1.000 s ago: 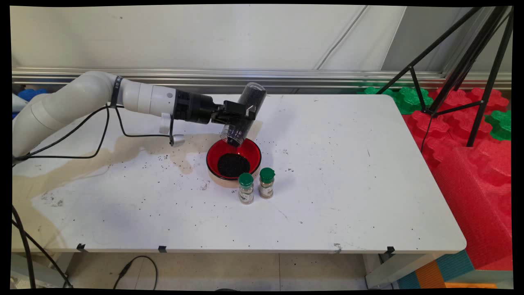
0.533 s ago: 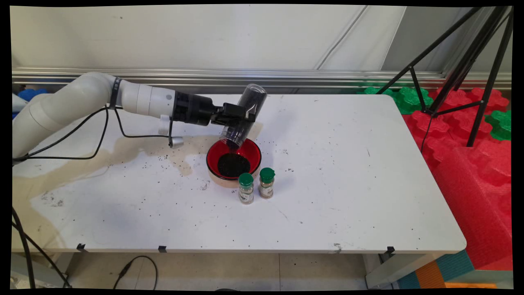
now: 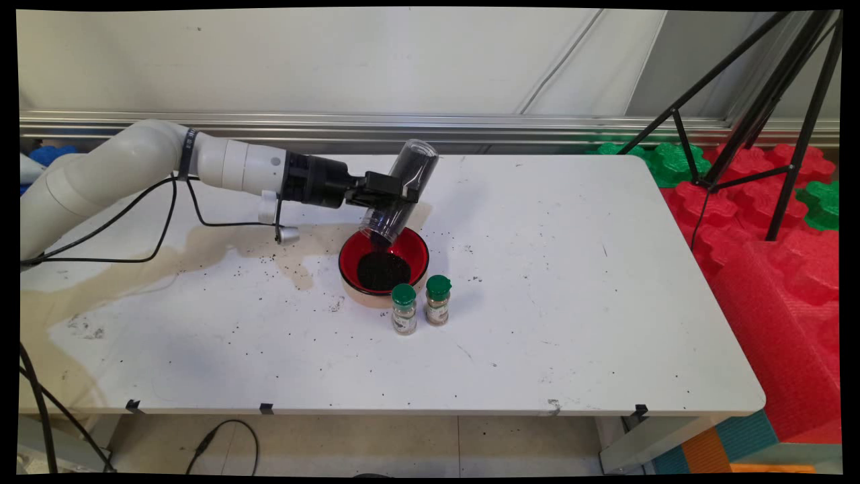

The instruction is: Pour the black seasoning powder in the red bowl

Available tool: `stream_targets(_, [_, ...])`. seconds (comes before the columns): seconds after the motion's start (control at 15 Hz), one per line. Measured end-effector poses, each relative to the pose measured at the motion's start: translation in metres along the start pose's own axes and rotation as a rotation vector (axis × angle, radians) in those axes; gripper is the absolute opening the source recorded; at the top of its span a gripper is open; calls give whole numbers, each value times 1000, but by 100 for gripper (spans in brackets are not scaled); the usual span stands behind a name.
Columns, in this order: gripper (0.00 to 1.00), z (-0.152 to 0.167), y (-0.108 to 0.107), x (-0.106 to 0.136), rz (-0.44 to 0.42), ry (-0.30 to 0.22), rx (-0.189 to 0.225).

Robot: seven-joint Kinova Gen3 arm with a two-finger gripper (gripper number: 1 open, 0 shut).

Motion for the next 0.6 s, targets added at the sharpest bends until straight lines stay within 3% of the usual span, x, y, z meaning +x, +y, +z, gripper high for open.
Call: stream_targets(0.6, [0, -1, -1, 1, 14, 4, 3])
